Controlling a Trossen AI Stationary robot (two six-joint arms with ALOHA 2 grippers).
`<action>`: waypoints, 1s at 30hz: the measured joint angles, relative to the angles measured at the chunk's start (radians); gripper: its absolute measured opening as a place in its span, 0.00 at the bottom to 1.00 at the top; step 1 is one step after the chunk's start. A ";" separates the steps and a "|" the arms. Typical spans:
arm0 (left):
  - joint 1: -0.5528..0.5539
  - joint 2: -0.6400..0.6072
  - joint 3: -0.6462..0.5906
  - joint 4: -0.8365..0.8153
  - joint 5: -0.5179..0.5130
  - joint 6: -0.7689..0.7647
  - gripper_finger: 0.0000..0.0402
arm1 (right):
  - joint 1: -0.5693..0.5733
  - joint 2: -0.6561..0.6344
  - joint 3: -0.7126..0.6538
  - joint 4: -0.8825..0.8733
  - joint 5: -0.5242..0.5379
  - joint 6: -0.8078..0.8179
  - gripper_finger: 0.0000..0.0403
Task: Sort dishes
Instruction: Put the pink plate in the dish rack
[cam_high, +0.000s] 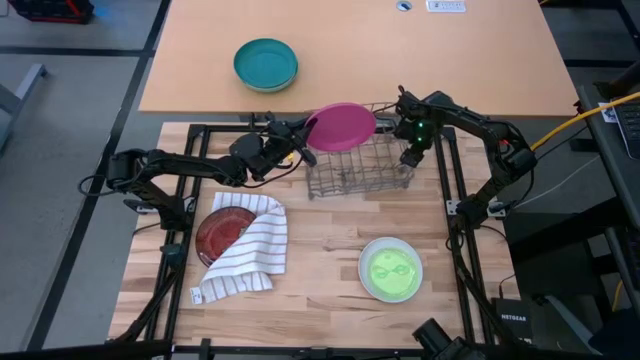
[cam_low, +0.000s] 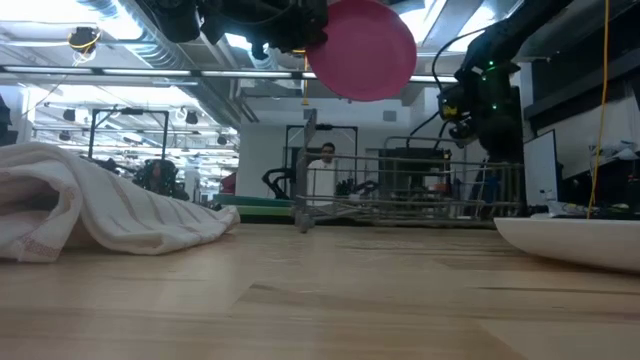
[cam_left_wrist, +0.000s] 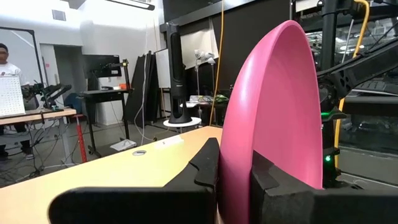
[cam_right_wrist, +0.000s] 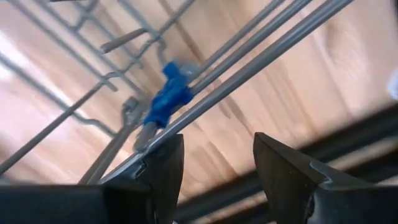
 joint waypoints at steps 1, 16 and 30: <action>0.000 0.000 0.000 0.000 -0.002 0.000 0.05 | 0.000 0.000 0.000 0.003 -0.030 0.000 0.49; 0.001 0.000 0.000 0.000 -0.087 0.075 0.05 | 0.089 0.000 0.000 0.010 -0.294 0.000 0.49; -0.022 0.000 0.000 -0.002 -0.311 0.194 0.05 | 0.334 0.000 0.003 0.150 -0.154 0.021 0.49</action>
